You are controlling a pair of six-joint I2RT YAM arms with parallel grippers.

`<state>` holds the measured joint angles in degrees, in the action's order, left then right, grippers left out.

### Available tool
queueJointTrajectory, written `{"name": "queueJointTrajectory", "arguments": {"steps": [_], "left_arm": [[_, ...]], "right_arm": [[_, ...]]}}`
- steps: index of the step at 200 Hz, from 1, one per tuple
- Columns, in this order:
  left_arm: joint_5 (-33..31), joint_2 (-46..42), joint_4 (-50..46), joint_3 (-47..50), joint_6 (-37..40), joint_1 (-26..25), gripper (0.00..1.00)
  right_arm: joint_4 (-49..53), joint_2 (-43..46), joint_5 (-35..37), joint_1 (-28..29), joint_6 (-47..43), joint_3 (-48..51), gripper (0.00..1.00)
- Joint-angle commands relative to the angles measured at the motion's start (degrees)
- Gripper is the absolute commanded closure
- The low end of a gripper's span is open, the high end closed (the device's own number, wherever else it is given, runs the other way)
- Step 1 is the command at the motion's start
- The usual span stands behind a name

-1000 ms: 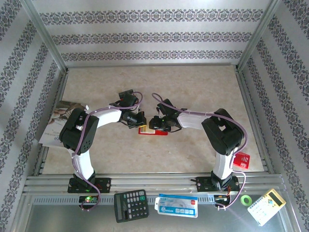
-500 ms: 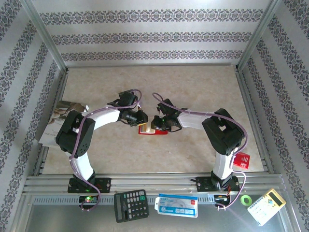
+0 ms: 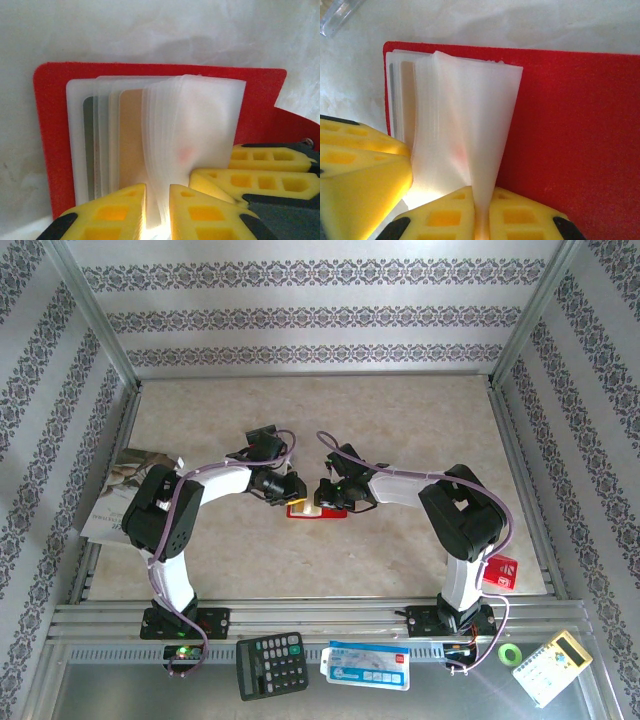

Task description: Take the credit cards out of the card holder

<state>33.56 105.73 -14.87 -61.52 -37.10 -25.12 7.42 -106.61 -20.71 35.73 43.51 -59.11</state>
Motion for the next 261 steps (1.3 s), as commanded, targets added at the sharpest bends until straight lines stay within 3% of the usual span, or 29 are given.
{"name": "queueJointTrajectory", "arguments": {"steps": [1, 34, 100, 108, 125, 213, 261], "left_arm": [[1.73, 0.86, -1.98, -0.79, 0.7, -0.54, 0.83], [2.8, 1.58, -1.84, -1.45, 0.5, -0.56, 0.9], [5.7, 1.37, 0.78, -1.79, -1.34, -0.51, 0.92], [6.21, 1.12, 1.18, -1.79, -1.39, -0.51, 0.96], [7.2, 0.34, 2.21, -1.68, -1.8, -0.46, 1.0], [10.33, -2.71, 7.65, -1.34, -4.45, -1.21, 1.0], [10.3, -3.17, 9.56, -1.9, -5.56, -2.7, 1.0]], "right_arm": [[0.94, -1.67, 2.36, -0.63, 0.09, 0.92, 0.89], [0.64, -1.5, 2.04, -0.7, 0.03, 0.92, 0.89], [-0.38, -0.45, 0.87, -1.1, -0.12, 0.88, 0.89], [-0.56, -0.07, 0.61, -1.22, 0.08, 1.08, 0.89], [-1.61, 1.48, 0.28, -1.3, 0.56, 1.91, 0.85], [-5.88, 13.19, 4.11, -3.45, 1.46, 9.09, 0.62], [-9.21, 18.61, 5.78, -4.83, 2.57, 12.94, 0.58]]}}
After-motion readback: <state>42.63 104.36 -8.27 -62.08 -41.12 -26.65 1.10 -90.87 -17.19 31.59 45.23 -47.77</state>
